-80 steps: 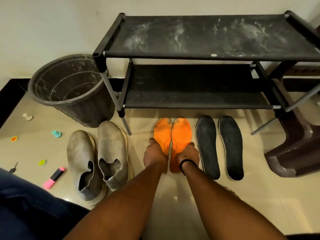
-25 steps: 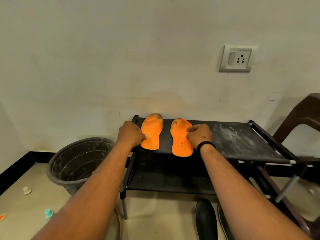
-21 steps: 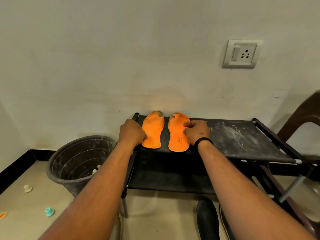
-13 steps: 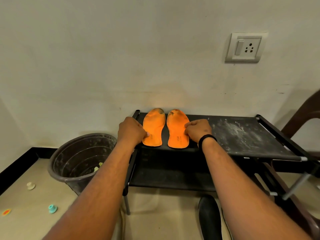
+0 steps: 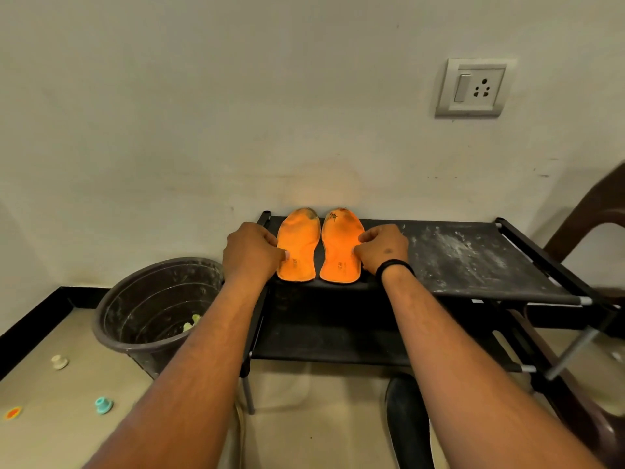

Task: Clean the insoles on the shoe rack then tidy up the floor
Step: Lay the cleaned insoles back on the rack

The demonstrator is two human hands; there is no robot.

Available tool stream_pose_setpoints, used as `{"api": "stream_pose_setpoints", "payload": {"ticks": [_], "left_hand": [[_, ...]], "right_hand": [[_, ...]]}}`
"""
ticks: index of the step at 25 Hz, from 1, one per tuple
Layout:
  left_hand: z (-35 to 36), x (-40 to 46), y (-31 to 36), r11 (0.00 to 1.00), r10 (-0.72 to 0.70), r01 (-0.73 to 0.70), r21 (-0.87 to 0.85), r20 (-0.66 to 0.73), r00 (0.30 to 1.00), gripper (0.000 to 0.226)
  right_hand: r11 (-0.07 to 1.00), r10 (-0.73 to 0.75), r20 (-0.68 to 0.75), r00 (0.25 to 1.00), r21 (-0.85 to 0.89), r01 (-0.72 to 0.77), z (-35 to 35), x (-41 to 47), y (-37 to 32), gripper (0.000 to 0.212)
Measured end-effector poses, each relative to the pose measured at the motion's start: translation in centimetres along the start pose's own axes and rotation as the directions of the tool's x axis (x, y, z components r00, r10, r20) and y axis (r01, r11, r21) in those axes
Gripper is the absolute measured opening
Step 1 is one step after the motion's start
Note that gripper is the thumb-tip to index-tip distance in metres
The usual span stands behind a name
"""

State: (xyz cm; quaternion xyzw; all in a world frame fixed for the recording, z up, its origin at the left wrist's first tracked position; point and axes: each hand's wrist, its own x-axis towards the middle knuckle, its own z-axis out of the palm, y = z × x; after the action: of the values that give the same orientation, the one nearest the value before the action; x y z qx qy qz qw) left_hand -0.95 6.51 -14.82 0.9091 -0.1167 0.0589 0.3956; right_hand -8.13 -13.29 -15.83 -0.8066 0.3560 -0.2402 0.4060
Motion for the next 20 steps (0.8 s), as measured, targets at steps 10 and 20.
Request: {"api": "stream_pose_setpoints", "payload": {"ticks": [10, 20], "left_hand": [[6.2, -11.8, 9.6, 0.696, 0.251, -0.287, -0.658, -0.152, 0.956, 0.01], [23.2, -26.6, -0.5, 0.973, 0.009, 0.087, -0.215, 0.406, 0.914, 0.019]], "right_hand": [[0.854, -0.113, -0.432, 0.895, 0.418, 0.31, -5.1, -5.7, 2.7, 0.007], [0.876, 0.472, -0.63, 0.617, 0.413, -0.248, -7.0, -13.6, 24.2, 0.037]]}}
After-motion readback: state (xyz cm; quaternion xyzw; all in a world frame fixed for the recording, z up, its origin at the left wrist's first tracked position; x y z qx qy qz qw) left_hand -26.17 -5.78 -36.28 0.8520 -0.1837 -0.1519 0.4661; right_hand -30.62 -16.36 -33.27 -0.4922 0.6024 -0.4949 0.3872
